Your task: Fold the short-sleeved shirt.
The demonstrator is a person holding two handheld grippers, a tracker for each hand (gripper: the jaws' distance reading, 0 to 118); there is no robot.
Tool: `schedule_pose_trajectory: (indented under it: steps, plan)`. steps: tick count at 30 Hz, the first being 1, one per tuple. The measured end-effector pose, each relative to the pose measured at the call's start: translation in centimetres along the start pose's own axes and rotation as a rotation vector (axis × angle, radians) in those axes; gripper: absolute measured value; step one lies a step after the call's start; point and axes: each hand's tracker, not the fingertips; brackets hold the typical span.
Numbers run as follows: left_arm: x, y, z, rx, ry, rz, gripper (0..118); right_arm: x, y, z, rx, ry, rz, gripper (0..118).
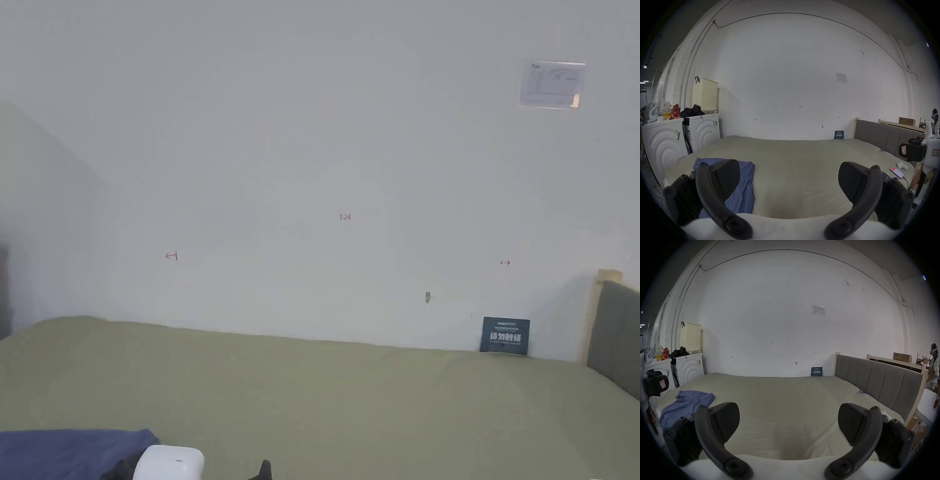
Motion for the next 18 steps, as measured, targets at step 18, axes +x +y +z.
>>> schedule_pose_trajectory:
  steps: [18]
  plan:
    - [0.11,-0.20,0.59,-0.005,0.022,0.003,118,0.05,0.02,0.14,0.005,0.011,0.001,118]
